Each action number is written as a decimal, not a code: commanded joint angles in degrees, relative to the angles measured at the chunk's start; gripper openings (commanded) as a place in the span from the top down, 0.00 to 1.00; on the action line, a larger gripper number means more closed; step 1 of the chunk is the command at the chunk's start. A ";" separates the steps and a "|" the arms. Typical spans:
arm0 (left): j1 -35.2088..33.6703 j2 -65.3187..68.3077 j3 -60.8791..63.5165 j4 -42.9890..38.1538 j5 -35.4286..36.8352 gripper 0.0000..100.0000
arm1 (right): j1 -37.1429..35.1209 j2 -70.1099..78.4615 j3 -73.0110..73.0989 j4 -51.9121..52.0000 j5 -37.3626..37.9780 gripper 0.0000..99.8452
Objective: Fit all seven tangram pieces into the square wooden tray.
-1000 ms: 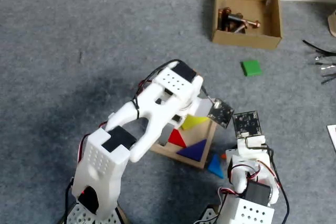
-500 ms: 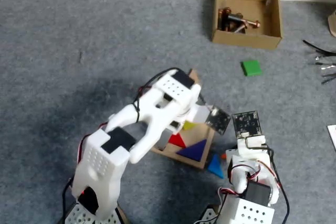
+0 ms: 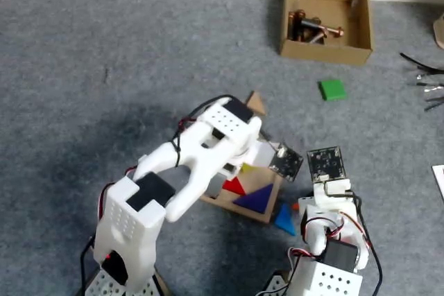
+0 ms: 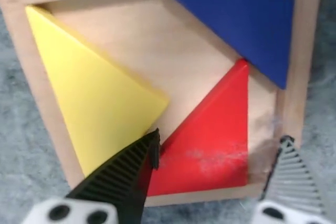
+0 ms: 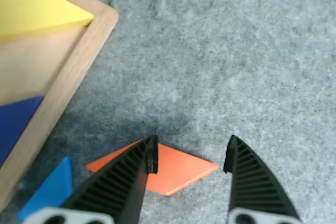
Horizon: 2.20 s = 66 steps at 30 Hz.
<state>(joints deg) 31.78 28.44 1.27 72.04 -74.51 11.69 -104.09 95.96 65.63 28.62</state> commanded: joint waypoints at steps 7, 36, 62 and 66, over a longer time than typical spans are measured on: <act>0.04 -0.22 -0.31 -2.02 -0.97 0.72 | -1.10 -0.66 5.93 -1.36 0.53 0.80; -2.24 -0.22 -1.01 -0.79 -0.88 0.91 | -1.10 -0.66 5.93 -1.36 0.53 0.80; -2.33 0.22 -6.29 6.42 1.85 0.96 | -1.10 -0.66 5.93 -1.36 0.53 0.80; -2.24 0.22 -6.20 6.24 3.25 0.97 | -1.10 -0.66 5.93 -1.36 0.53 0.80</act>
<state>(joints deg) 30.73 29.23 -3.30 77.85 -72.48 11.69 -104.09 95.96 65.63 28.62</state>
